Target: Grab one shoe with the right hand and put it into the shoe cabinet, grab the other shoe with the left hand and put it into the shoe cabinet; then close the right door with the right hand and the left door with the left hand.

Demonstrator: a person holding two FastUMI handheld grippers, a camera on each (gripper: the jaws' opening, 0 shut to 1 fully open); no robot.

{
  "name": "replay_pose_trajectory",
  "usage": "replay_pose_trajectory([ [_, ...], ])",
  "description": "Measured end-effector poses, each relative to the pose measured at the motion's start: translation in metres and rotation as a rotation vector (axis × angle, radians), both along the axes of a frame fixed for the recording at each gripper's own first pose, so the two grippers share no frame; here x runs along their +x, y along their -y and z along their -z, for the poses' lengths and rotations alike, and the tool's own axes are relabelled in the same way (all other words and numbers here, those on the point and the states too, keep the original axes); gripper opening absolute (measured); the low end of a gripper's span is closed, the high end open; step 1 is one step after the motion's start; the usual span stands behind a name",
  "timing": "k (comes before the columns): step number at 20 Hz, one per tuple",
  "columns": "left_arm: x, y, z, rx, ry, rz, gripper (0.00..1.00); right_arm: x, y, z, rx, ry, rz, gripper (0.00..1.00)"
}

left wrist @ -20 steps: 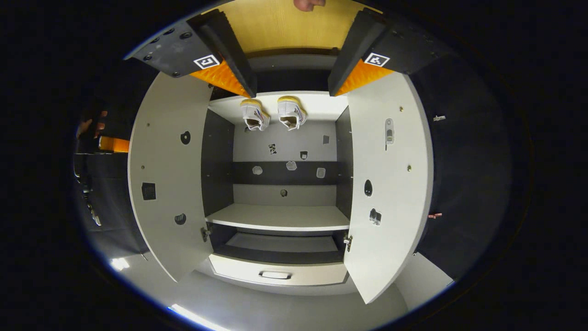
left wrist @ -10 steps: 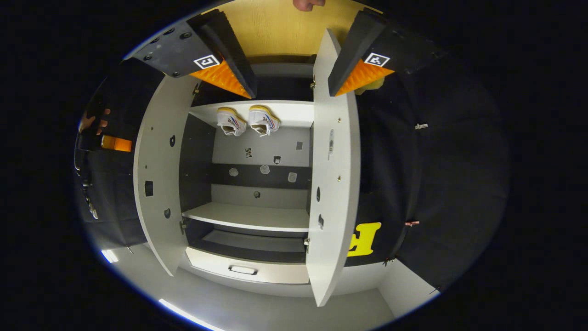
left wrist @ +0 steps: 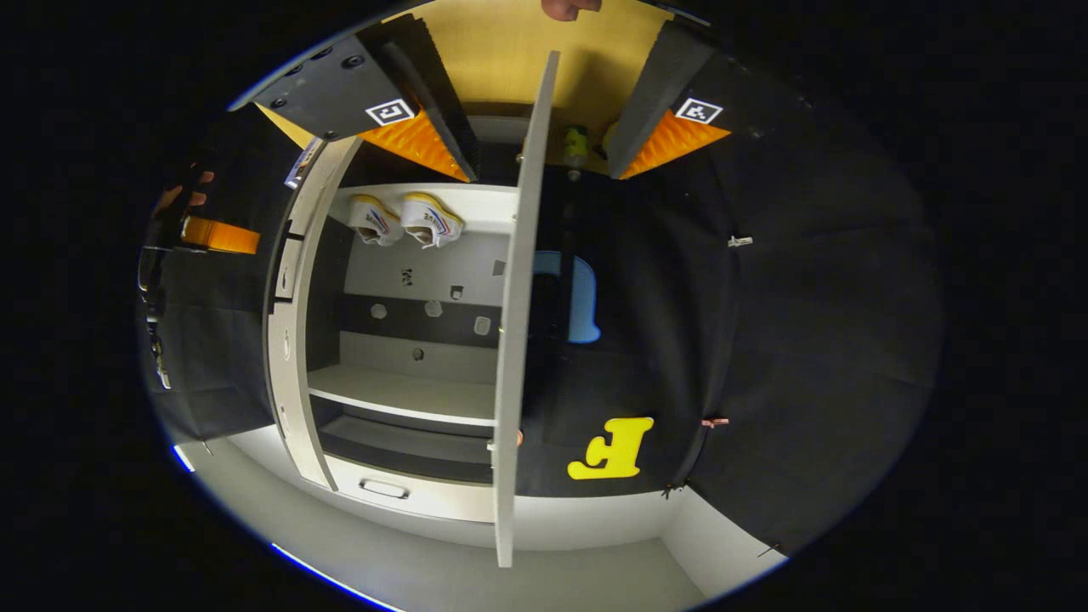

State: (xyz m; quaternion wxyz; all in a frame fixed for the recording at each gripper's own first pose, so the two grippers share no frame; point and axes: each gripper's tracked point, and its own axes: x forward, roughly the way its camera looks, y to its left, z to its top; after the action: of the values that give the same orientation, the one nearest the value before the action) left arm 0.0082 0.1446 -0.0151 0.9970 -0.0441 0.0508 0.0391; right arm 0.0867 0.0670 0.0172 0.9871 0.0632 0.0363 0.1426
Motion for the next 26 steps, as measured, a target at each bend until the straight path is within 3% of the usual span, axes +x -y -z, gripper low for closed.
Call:
replay_pose_trajectory([
  [6,0.023,-0.066,-0.028,-0.016,0.056,-0.093,0.95,-0.029,-0.025,0.016,-0.03,-0.002,-0.058,0.99],
  [10,0.058,-0.088,-0.042,0.031,0.094,-0.107,0.95,-0.038,-0.018,0.019,-0.043,0.002,-0.029,0.99],
  [14,0.09,-0.084,-0.034,0.026,0.06,-0.073,0.95,-0.043,-0.001,0.018,-0.015,-0.01,0.002,0.99],
  [22,0.085,-0.064,-0.036,0.077,0.065,-0.078,0.94,-0.044,0.042,0.014,0.03,-0.037,0.074,0.98],
  [23,0.085,-0.058,-0.037,0.08,0.07,-0.076,0.91,-0.045,0.045,0.014,0.036,-0.04,0.076,0.98],
  [26,0.084,-0.037,-0.036,0.07,0.067,-0.061,0.94,-0.046,0.055,0.014,0.039,-0.038,0.088,0.98],
])
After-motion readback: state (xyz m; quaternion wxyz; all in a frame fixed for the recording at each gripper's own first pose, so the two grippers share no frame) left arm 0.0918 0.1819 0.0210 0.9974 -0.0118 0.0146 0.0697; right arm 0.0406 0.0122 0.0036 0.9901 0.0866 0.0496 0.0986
